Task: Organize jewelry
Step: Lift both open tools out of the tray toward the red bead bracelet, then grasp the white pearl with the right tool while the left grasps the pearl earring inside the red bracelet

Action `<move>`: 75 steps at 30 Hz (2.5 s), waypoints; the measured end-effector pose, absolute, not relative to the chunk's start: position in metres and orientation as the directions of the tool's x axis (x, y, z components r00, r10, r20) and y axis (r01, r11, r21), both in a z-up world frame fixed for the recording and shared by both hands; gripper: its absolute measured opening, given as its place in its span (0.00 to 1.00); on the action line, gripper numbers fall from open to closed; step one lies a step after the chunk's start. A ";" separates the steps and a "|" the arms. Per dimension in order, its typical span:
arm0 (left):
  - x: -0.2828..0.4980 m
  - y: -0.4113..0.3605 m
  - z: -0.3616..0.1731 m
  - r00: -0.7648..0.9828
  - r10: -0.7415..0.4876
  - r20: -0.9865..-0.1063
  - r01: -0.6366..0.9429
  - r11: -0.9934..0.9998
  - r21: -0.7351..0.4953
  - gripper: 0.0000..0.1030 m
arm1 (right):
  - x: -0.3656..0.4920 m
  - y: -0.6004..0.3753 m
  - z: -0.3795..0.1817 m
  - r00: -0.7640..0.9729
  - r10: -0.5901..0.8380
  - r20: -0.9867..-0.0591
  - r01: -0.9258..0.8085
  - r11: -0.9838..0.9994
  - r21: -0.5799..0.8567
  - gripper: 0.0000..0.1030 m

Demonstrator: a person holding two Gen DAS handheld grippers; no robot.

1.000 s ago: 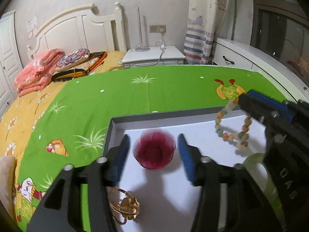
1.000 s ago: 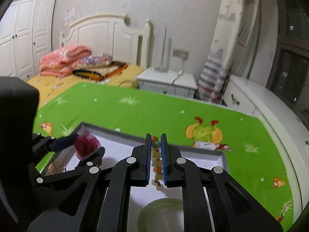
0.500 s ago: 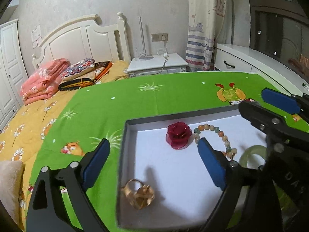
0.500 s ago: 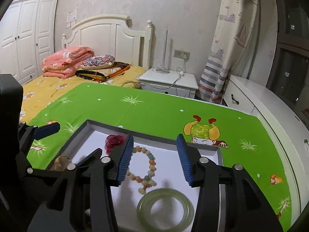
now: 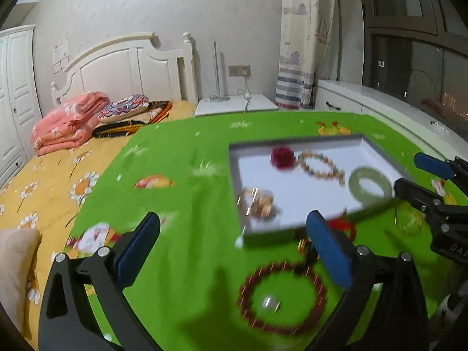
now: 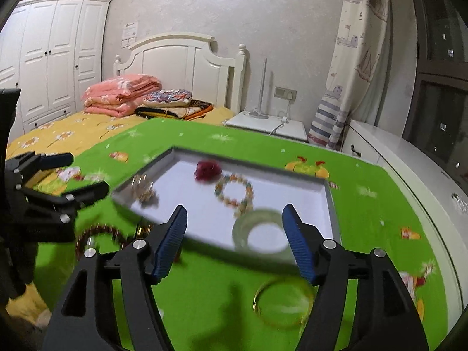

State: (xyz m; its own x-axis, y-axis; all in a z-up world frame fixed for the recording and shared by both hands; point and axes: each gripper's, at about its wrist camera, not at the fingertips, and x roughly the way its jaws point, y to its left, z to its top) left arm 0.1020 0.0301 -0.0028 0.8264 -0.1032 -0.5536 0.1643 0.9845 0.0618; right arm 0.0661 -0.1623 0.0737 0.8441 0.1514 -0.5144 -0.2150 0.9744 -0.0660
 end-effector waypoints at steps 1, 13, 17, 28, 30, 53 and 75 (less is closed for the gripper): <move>0.096 0.033 -0.006 0.826 -0.102 -0.555 0.164 0.985 0.062 0.95 | 0.059 -0.163 0.070 0.842 0.152 -0.518 -0.216 0.974 -0.065 0.63; 0.040 0.042 -0.044 0.813 -0.136 -0.567 0.191 0.981 0.038 0.94 | 0.005 -0.176 0.033 0.867 0.134 -0.481 -0.152 0.988 0.000 0.63; 0.043 0.037 -0.053 0.787 -0.159 -0.596 0.206 0.979 0.012 0.94 | 0.004 -0.178 0.028 0.862 0.140 -0.487 -0.145 0.989 0.027 0.63; 0.055 0.043 -0.052 0.777 -0.178 -0.604 0.181 0.982 -0.057 0.89 | -0.005 -0.154 0.026 0.858 0.196 -0.475 -0.233 0.972 -0.020 0.63; 0.055 0.044 -0.052 0.774 -0.184 -0.605 0.185 0.981 -0.062 0.83 | -0.007 -0.148 0.026 0.857 0.202 -0.474 -0.250 0.968 -0.040 0.63; 0.044 0.051 -0.060 0.791 -0.218 -0.572 0.222 0.973 -0.064 0.79 | 0.060 -0.092 0.026 0.676 0.221 -0.703 -0.336 0.941 -0.028 0.23; 0.072 0.032 -0.047 0.727 -0.284 -0.625 0.295 0.951 -0.090 0.51 | 0.044 -0.111 0.020 0.692 0.240 -0.681 -0.309 0.951 0.021 0.13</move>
State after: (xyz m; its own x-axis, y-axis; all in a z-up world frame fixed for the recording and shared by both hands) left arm 0.0716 0.0323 -0.0467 0.7271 -0.2839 -0.6251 0.2945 0.9514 -0.0896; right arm 0.0437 -0.1113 0.0200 0.6916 0.2403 -0.6811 -0.3094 0.9507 0.0212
